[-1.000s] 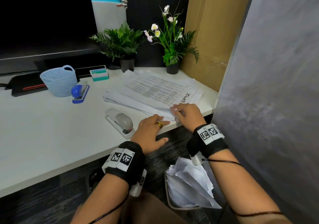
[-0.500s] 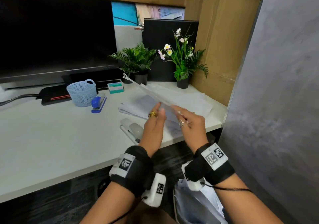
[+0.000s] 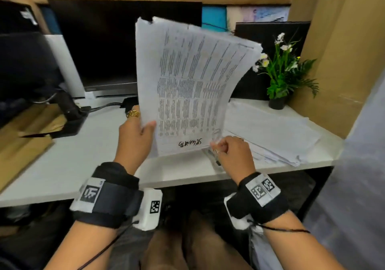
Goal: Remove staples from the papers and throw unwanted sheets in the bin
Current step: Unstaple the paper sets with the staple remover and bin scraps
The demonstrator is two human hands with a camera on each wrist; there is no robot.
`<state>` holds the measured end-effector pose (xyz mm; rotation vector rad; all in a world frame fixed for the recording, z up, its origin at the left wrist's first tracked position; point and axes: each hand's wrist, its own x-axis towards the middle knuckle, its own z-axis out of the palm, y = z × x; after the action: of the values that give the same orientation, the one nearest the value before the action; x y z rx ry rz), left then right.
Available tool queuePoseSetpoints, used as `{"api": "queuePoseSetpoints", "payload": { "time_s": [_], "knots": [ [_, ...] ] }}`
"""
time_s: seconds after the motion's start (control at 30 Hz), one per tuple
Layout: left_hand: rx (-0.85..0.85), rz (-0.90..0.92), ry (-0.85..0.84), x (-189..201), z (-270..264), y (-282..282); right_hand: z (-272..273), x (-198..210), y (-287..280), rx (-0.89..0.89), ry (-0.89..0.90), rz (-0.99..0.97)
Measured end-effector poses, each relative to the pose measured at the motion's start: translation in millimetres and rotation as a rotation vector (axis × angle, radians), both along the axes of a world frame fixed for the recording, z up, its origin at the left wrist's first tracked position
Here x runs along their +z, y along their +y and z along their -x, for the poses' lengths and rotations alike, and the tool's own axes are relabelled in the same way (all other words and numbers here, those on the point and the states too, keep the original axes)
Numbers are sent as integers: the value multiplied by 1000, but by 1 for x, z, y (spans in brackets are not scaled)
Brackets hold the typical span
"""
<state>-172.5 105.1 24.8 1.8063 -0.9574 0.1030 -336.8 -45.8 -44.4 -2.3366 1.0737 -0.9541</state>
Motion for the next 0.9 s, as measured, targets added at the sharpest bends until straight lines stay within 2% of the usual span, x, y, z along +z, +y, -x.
{"api": "queuePoseSetpoints", "payload": {
  "time_s": [0.07,0.17,0.27,0.33,0.47,0.57,0.63,0.77,0.9],
  "knots": [
    [89,-22,-32,-2,-12,11,-16,7,-5,-17,219,-37],
    [216,-90,-87,-3,-26,23,-40,16,-7,-55,448,-56],
    [276,-280,-161,-8,-38,30,-51,21,-10,-24,681,-82],
    [250,-446,-184,-11,-42,33,-52,23,-13,10,739,-103],
    [127,-733,-127,-22,-44,34,-46,23,-16,11,732,-184],
    [-22,-806,-9,-31,-46,33,-39,22,-19,-37,624,-279],
    [-33,-775,40,-37,-47,31,-33,23,-23,-73,452,-356],
    [147,-508,154,-41,-49,24,-24,31,-22,-55,7,-498],
    [250,-202,52,-42,-42,20,-25,45,-12,88,-441,-672]
  ]
}}
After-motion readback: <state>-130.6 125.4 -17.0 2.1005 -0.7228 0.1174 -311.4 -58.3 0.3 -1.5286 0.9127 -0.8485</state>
